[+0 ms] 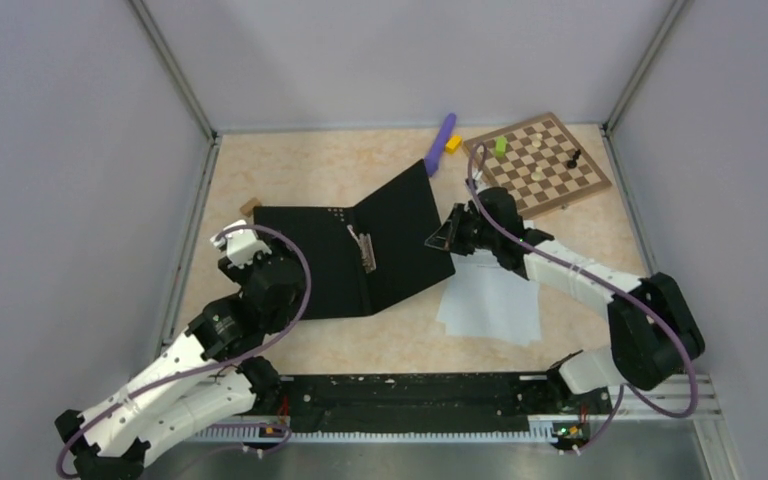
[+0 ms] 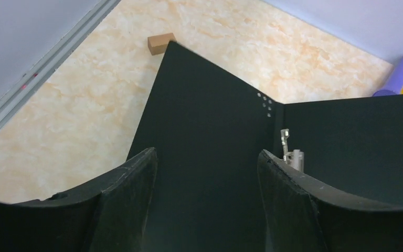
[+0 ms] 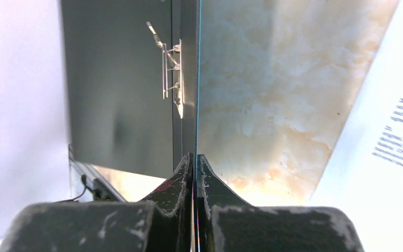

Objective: Put the files into the folder

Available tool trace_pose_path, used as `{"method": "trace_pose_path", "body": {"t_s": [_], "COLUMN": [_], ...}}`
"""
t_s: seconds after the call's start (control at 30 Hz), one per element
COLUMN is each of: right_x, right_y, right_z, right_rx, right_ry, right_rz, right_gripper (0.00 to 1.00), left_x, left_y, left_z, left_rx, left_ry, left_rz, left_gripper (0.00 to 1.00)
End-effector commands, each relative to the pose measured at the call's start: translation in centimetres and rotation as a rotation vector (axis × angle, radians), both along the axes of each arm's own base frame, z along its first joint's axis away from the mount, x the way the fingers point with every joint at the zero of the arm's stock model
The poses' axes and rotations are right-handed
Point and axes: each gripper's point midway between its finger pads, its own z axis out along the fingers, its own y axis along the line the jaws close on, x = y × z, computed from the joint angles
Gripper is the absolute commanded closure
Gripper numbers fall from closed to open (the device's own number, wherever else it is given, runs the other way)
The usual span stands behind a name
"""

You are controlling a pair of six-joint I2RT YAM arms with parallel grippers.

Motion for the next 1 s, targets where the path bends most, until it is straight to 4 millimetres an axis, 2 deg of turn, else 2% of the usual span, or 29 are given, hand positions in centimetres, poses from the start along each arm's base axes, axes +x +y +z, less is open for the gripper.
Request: {"method": "trace_pose_path", "body": {"t_s": [0.0,0.17,0.27,0.37,0.57,0.67,0.73,0.97], "right_x": [-0.5,-1.2,-1.5,-1.8,-3.1,-3.4,-3.6,-3.2], "right_y": [-2.9,-2.7,-2.0,-2.0,-2.3,-2.2,-1.9,0.9], "right_z": [1.4,3.4,3.7,2.3,-1.5,-3.2,-4.3,-7.9], "right_rx": [-0.185,-0.138,-0.096,-0.092,-0.085,-0.079,-0.07,-0.054], "right_ry": [-0.106,-0.122,-0.118,-0.082,-0.01,0.02,0.033,0.116], "right_rz": [-0.106,-0.131,-0.127,-0.134,-0.141,-0.143,-0.128,-0.011], "right_gripper": [1.0,1.0,1.0,1.0,1.0,1.0,1.0,1.0], "left_x": [0.0,1.1,2.0,2.6,3.7,4.4,4.8,5.4], "left_y": [-0.6,-2.8,-5.1,-7.8,-10.2,-9.8,-9.0,-6.4], "left_z": [1.2,3.1,2.8,0.9,-3.9,-6.5,-7.6,-9.9], "left_rx": [-0.036,-0.021,-0.055,-0.09,-0.16,-0.282,-0.316,-0.28], "left_ry": [0.017,0.012,0.028,0.123,0.364,0.456,0.477,0.558], "left_rz": [-0.015,-0.109,-0.176,-0.237,-0.304,-0.327,-0.311,-0.221], "left_gripper": [0.24,0.22,0.22,0.22,0.18,0.13,0.11,0.14]}}
